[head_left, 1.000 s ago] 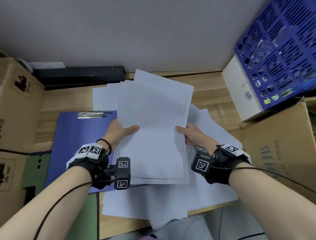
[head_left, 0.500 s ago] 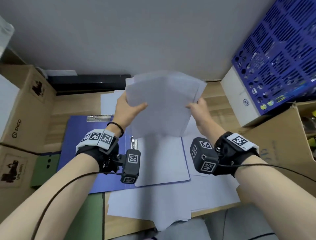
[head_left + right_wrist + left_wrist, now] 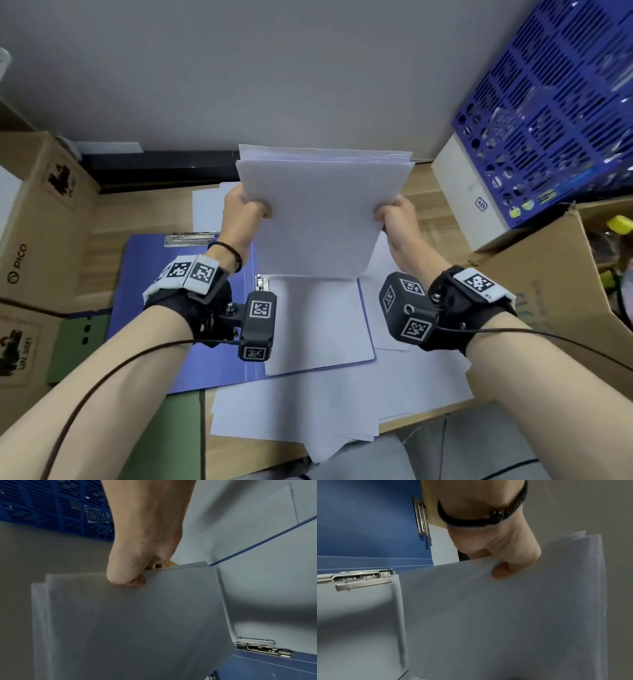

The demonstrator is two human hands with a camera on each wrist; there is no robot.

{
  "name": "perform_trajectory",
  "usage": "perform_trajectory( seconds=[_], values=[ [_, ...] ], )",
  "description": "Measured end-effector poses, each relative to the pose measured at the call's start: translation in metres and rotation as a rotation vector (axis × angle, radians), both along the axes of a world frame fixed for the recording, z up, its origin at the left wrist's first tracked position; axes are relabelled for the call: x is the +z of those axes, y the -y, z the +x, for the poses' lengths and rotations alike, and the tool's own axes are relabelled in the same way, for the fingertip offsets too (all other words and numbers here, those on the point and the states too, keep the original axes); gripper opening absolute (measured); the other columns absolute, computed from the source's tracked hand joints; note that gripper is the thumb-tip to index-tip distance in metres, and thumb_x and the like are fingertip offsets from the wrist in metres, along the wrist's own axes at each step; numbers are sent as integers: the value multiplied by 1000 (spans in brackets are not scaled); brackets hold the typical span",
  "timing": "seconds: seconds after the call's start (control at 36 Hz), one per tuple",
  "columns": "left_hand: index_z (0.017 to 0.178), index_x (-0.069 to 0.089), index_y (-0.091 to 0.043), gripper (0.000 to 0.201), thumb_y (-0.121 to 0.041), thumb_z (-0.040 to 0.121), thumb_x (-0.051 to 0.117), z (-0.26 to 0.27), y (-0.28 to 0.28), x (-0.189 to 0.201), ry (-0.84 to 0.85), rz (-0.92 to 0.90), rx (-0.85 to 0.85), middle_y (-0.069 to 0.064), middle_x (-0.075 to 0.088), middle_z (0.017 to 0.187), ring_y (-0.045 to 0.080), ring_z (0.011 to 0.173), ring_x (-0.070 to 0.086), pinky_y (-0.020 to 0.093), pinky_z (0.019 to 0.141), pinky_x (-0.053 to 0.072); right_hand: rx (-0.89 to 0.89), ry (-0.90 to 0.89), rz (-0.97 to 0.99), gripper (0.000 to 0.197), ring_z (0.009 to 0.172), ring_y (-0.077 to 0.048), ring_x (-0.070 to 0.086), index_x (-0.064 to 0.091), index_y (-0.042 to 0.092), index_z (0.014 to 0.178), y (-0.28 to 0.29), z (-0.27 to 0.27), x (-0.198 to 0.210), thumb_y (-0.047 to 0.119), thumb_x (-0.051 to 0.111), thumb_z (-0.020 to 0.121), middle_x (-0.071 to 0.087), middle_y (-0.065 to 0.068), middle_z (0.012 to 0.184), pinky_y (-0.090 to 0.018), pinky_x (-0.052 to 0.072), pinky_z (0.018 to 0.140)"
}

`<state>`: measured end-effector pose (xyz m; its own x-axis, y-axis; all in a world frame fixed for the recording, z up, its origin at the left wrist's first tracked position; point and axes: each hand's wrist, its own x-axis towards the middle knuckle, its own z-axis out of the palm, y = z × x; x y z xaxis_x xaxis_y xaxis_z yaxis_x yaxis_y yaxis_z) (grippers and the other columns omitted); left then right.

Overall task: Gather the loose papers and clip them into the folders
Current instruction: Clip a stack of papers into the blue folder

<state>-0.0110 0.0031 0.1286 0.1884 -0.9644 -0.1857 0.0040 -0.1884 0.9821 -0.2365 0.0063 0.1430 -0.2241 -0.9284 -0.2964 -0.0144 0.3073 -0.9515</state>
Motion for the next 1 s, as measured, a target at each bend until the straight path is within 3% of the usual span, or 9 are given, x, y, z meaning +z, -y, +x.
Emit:
perform_trajectory(
  seconds=[0.17,0.28,0.36,0.53,0.61,0.69,0.75,0.86,1.0],
  values=[
    [79,55,-13,35,18,75,40,2,-11,-23,79,135,-136,-1,55,77,13,70,45,12,53,39,-14,-86,52,36,72,0,50,52,14,102,-13,-4,-16,-12,33,86,57,11,83,-8,41,54],
    [92,58,-7,31,16,80,40,-4,-17,-32,85,221,-177,-1,58,83,10,74,49,18,63,41,17,-98,131,37,74,-6,49,55,16,87,-24,-4,-30,-13,31,85,57,10,81,-13,39,57],
    [83,52,-4,23,15,79,39,-9,-11,-25,118,236,-161,1,53,77,13,71,44,23,63,37,8,-75,131,33,79,-13,48,55,14,84,-19,-3,-28,-10,33,85,56,6,81,-20,36,61],
    [71,49,-7,22,13,71,40,-9,13,0,44,157,-111,2,51,74,15,68,41,24,59,33,-85,-12,10,34,65,-7,44,50,18,73,6,-2,-6,-11,34,83,52,5,72,-20,34,60],
    [78,53,-7,23,11,69,42,-5,14,-2,26,133,-104,0,53,75,16,72,42,22,59,35,-45,-18,37,31,75,-9,52,55,13,93,9,0,-11,-10,37,83,58,5,82,-19,39,64],
    [91,59,-12,43,19,69,40,-2,8,-8,31,69,-77,-1,59,78,12,68,48,16,55,40,9,-58,102,37,89,-8,56,53,15,114,3,-2,-24,-5,42,85,62,6,100,-20,43,71],
    [97,60,-14,50,22,69,39,-3,4,-8,42,31,-72,-4,60,76,7,63,50,15,53,40,13,-77,136,36,93,-11,57,52,12,118,0,-3,-29,-1,45,86,62,1,108,-21,43,72],
    [89,57,-19,46,20,71,39,-2,6,-10,76,64,-132,-2,59,79,16,74,48,21,59,39,-38,-109,175,27,94,-16,53,49,11,112,0,-3,-30,0,46,87,57,-2,106,-26,41,74],
    [108,51,-16,50,6,64,50,-13,0,-18,80,115,-165,1,61,99,14,88,57,23,71,48,4,-93,223,44,100,-16,51,46,10,131,-4,6,-35,-2,41,89,57,-1,116,-24,40,73]
  ],
)
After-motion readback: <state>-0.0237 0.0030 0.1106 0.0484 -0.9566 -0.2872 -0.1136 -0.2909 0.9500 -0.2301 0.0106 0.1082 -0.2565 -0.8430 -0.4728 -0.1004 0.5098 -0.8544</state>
